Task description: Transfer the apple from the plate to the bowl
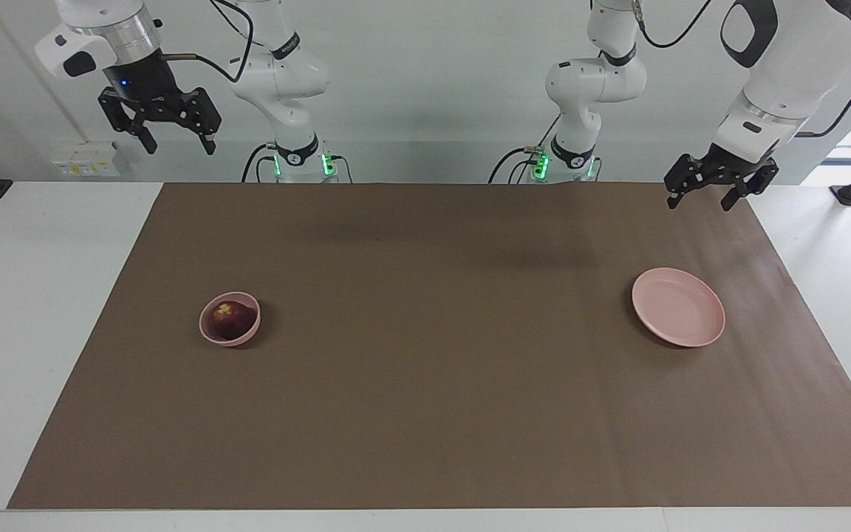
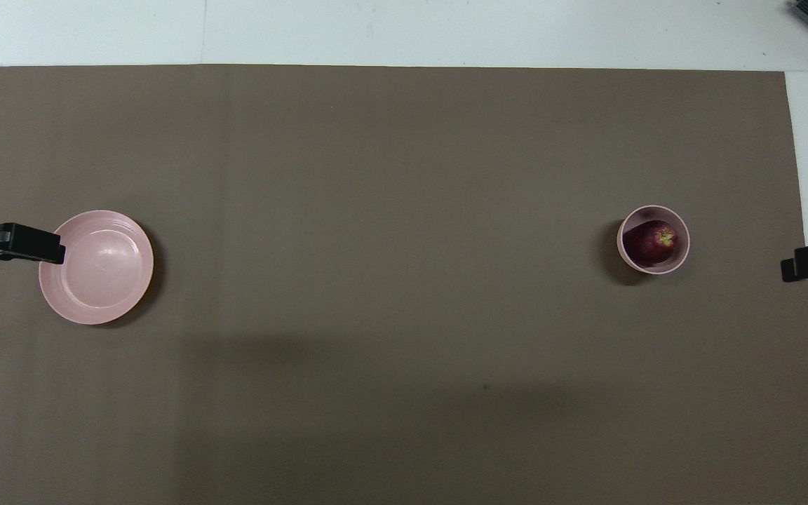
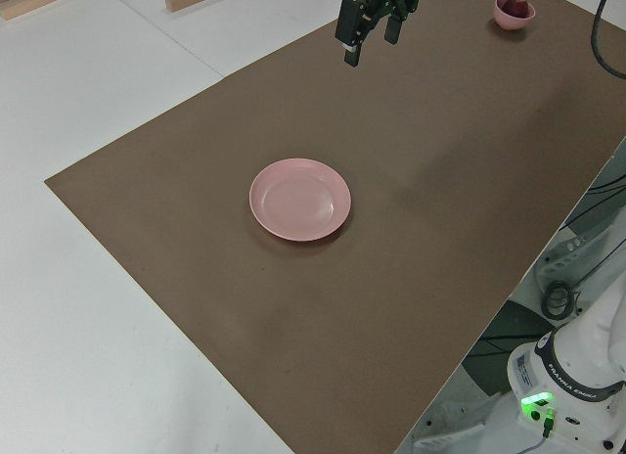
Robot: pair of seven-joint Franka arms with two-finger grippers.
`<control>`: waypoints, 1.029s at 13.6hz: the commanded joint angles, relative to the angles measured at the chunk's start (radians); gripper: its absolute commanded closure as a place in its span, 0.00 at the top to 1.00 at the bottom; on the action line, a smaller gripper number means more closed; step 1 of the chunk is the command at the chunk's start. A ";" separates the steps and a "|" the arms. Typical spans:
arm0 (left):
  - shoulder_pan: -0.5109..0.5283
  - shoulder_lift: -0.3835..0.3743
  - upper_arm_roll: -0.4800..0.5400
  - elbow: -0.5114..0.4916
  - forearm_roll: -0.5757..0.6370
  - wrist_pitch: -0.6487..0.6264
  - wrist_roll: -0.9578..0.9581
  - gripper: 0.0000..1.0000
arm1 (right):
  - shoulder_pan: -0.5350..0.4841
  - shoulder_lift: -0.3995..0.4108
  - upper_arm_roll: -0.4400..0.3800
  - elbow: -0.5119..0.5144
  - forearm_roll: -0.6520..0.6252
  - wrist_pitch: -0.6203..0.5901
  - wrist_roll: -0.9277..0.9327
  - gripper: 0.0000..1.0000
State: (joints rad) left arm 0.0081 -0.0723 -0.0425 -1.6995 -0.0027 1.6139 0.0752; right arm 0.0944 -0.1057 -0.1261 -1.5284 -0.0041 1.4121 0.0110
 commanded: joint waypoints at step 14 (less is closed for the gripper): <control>0.003 -0.027 0.001 -0.031 -0.011 0.011 -0.002 1.00 | -0.012 -0.022 0.006 -0.029 -0.017 0.001 -0.051 1.00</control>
State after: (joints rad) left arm 0.0081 -0.0723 -0.0425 -1.6996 -0.0027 1.6138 0.0752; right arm 0.0935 -0.1092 -0.1269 -1.5408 -0.0141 1.4118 -0.0271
